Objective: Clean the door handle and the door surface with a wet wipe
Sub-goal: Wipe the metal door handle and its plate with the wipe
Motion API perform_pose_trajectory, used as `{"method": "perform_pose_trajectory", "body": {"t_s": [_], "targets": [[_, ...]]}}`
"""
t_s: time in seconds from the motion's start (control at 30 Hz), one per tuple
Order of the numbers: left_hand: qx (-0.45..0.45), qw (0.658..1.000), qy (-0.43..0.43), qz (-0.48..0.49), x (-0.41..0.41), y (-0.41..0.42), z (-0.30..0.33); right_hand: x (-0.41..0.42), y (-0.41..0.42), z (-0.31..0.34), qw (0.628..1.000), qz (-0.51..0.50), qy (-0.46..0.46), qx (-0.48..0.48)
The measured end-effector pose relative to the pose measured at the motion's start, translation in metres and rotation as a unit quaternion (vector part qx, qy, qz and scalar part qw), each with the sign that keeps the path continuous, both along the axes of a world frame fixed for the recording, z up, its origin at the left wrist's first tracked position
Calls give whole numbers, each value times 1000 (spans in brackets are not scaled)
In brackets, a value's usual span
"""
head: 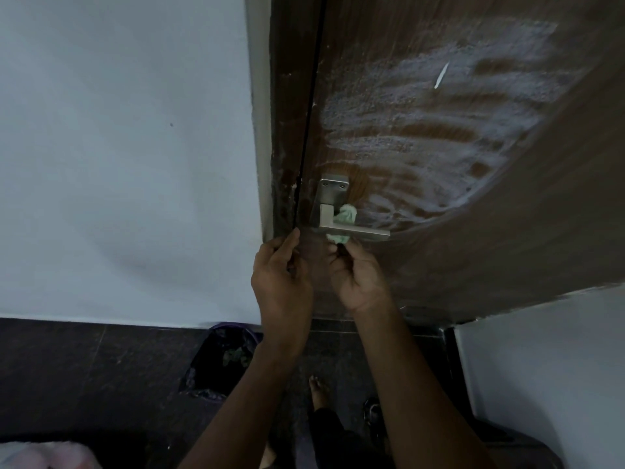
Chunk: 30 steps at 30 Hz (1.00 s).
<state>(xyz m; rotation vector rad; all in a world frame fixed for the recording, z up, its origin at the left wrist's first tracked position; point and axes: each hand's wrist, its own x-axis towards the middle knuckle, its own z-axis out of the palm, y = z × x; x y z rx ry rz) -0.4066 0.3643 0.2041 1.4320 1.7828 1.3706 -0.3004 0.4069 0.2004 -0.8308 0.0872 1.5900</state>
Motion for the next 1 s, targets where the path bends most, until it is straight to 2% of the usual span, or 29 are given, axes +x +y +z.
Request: {"method": "perform_pose_trajectory", "body": {"t_s": [0.13,0.23,0.43,0.5,0.6,0.67,0.8,0.9,0.93,1.0], "targets": [[-4,1000,-13,0,6,1,0,-3,4,1,1000,-6,6,-14],[1,1000,-14,-8,13,1,3,10,-5,2,999,19,-35,-12],[-22,999,-31,-16,20,2,4,64,-20,11,990,-52,-131,-27],[-25,999,-30,-16,22,2,4,73,-21,16,973,-75,-218,-9],[-26,999,-25,-15,25,3,3,70,-17,24,917,-101,-386,21],[-28,999,-28,-9,27,4,3,67,-18,22,886,-115,-449,7],[-23,999,-32,-1,29,5,0,58,-30,9,867,-129,-480,-31],[-11,1000,-28,5,30,5,-1,50,-31,-1,817,-158,-554,-39],[-8,1000,-27,5,30,5,-2,48,-32,-3,812,-160,-560,-45],[-9,1000,-28,7,30,3,-4,44,-33,-5,844,-141,-515,-47]]}}
